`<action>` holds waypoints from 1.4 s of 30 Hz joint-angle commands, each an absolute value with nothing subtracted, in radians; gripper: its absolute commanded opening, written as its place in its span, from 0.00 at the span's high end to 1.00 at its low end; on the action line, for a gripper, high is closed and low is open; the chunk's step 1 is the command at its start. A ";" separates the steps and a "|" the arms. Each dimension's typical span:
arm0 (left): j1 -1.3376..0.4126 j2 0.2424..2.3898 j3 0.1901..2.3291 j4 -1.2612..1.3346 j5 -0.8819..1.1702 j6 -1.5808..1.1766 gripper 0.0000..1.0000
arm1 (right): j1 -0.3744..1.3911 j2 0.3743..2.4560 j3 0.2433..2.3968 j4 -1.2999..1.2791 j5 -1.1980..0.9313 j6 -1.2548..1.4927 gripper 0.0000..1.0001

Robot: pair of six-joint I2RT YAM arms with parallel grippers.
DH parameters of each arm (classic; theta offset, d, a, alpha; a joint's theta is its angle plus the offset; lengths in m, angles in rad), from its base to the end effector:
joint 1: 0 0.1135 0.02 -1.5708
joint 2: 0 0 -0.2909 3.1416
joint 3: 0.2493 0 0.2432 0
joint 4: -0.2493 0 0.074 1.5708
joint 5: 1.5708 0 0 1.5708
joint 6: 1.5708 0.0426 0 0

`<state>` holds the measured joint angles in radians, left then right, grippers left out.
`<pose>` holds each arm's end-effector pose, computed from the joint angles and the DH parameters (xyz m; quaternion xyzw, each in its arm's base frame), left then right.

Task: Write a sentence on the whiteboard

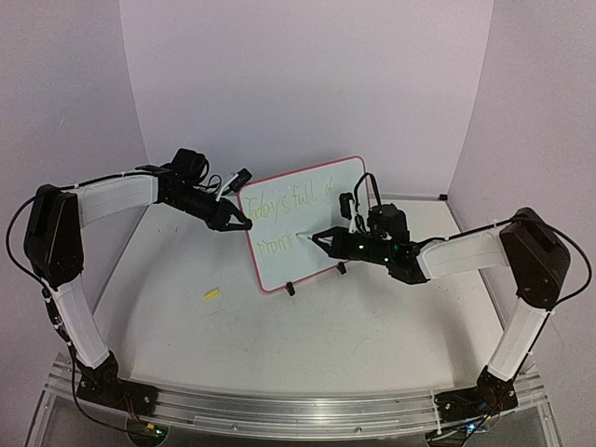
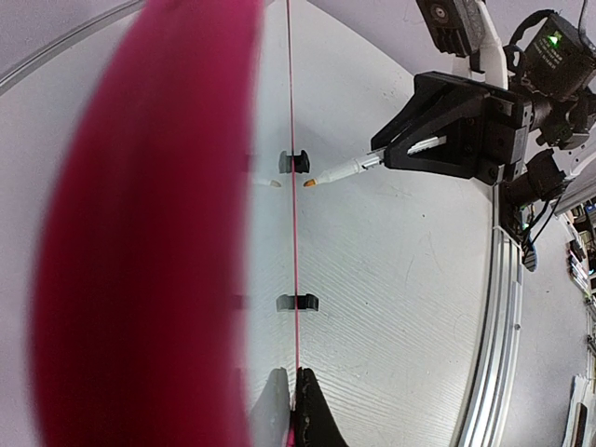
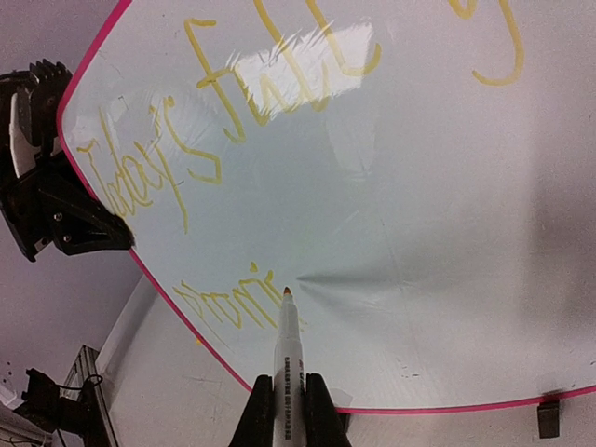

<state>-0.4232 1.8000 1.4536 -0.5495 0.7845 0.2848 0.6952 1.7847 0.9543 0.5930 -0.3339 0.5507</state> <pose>0.3462 -0.1889 0.2919 0.4210 0.7740 -0.3810 0.2803 0.2952 0.2644 0.2374 -0.1584 0.7655 0.4618 0.4191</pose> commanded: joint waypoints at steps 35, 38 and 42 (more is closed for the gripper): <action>-0.442 1.786 1.452 -0.626 0.726 0.339 1.00 | 0.675 1.802 0.937 0.629 -0.289 0.579 1.00; -0.442 1.784 1.451 -0.624 0.726 0.339 1.00 | 0.675 1.790 0.928 0.627 -0.266 0.580 1.00; -0.442 1.781 1.451 -0.624 0.726 0.339 1.00 | 0.675 1.783 0.916 0.623 -0.248 0.579 1.00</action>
<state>-0.4236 1.7999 1.4536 -0.5495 0.7834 0.2844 0.6796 1.8216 0.9294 0.6128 -0.3357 0.5742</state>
